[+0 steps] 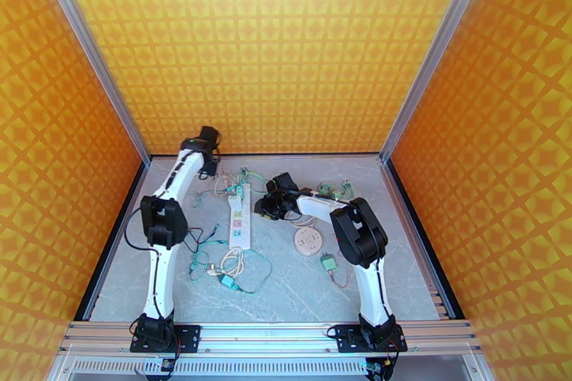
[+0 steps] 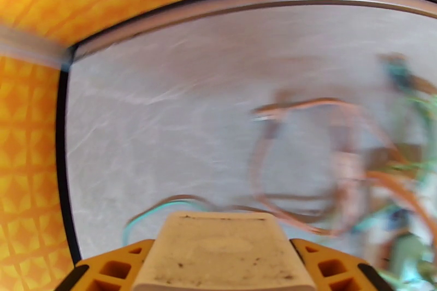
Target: Pull the plug off the socket
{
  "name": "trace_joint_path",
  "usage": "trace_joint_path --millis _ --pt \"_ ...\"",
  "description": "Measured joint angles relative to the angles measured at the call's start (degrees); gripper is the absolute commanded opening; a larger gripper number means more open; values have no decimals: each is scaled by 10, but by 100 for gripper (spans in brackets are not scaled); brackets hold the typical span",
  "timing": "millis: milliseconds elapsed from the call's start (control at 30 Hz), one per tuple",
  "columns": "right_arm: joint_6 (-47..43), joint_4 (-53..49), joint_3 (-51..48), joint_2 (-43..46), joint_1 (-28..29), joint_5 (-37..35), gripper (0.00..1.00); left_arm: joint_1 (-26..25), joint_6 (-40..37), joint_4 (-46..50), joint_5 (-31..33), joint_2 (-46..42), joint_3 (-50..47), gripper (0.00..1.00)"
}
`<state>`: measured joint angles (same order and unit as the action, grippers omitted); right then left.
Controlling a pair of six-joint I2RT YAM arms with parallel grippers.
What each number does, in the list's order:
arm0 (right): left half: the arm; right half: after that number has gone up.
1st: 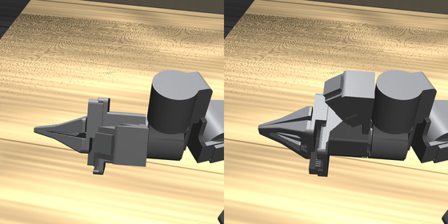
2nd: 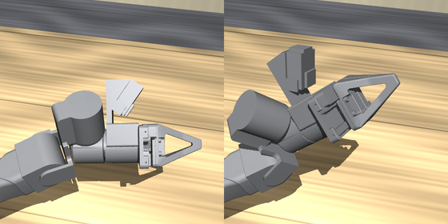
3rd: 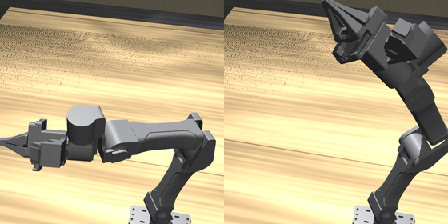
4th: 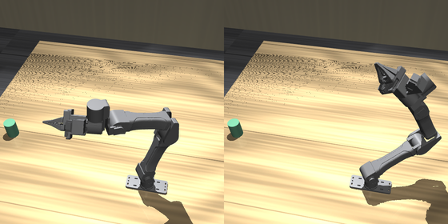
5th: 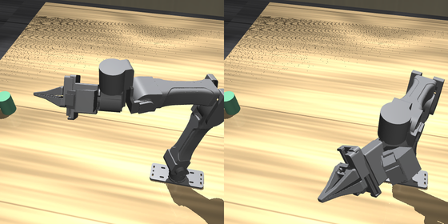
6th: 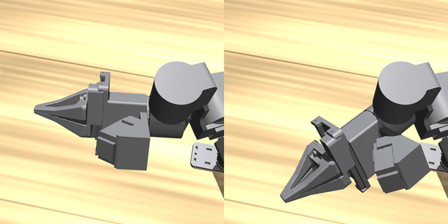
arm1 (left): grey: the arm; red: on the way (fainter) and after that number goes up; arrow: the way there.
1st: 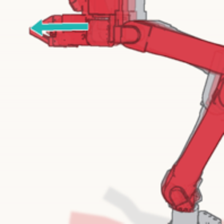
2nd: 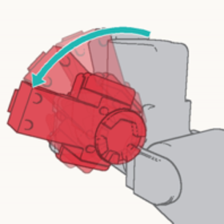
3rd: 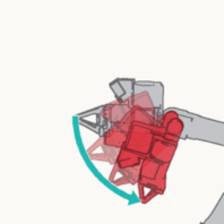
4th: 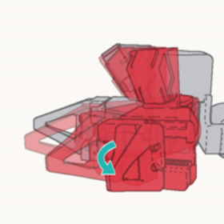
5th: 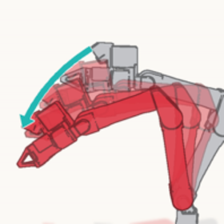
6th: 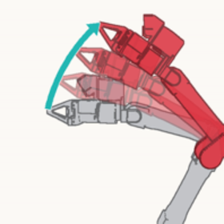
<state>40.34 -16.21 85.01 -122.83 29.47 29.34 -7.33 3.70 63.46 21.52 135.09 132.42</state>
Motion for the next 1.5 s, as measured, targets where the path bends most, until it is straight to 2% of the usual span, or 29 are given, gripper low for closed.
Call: trace_joint_path --millis 167,267,400,567,933,1067,1233,1333,1500 --pt "-8 -16 2 1 0 0 38 79 38 -5 11 -19 -106 27" --pt "-8 -17 4 1 0 1 38 104 47 -12 19 -57 -184 29" --pt "-8 -14 6 1 0 3 38 94 54 -22 21 -123 -264 28" --pt "-8 -9 9 1 1 8 38 73 70 -38 8 -167 -311 29" --pt "-8 -5 10 1 1 13 39 24 103 -41 -30 -136 -320 31" --pt "-8 -5 10 1 1 13 39 25 108 -38 -33 -113 -320 38" --pt "-7 -1 9 1 2 13 40 25 113 -36 -35 -107 -319 69" --pt "-7 2 9 1 2 13 40 25 123 -31 -38 -107 -319 81" --pt "-7 2 9 1 2 13 40 25 133 -16 -43 -128 -317 83"
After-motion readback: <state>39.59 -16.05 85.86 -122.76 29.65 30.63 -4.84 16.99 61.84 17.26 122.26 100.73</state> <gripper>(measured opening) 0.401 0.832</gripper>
